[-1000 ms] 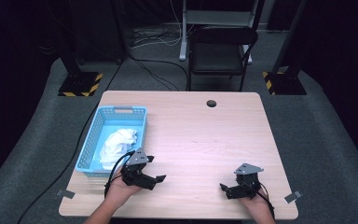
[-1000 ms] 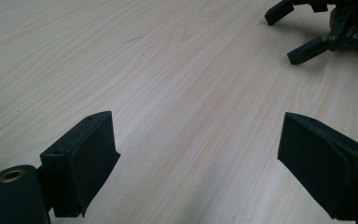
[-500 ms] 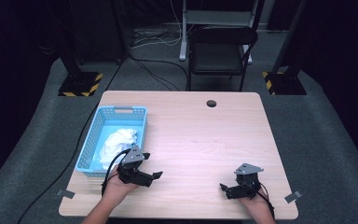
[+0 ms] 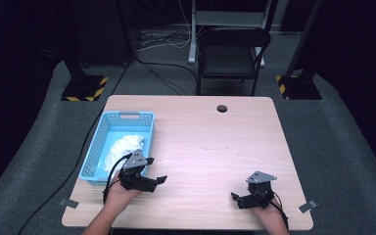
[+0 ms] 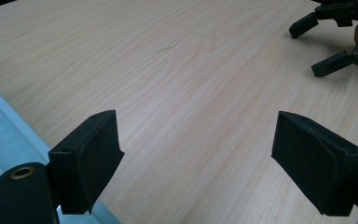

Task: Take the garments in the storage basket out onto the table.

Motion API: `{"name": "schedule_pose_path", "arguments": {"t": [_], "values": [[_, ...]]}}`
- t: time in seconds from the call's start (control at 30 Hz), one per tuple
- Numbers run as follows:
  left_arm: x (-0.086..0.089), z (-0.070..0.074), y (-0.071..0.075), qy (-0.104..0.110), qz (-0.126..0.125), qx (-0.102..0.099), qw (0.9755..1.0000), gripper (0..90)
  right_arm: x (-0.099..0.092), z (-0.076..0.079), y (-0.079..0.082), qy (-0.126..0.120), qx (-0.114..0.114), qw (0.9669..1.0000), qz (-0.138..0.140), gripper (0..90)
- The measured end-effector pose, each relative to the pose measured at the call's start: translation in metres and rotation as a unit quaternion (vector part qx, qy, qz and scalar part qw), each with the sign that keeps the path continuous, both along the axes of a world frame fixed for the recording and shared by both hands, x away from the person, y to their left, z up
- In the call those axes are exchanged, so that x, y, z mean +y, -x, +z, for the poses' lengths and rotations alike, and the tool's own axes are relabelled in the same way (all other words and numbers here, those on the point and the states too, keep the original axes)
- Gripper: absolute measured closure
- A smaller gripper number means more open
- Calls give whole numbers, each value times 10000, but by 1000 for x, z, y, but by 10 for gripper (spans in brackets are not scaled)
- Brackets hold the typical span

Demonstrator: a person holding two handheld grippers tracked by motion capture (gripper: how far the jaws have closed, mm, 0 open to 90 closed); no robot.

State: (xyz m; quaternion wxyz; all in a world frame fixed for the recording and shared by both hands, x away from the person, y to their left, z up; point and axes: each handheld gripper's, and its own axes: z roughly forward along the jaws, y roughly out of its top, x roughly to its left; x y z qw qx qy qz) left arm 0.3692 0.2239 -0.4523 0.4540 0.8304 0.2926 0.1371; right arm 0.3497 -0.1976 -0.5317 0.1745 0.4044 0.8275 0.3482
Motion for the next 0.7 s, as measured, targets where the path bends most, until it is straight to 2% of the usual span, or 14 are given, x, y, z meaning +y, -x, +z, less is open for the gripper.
{"name": "schedule_pose_path", "arguments": {"t": [0.23,0.7], "values": [[7,3,-2,-31,122,-50,9999,129,0,0,0,0,0,10000,0,17],[20,6,-7,0,367,-15,9993,133,0,0,0,1,1,10000,1,17]]}}
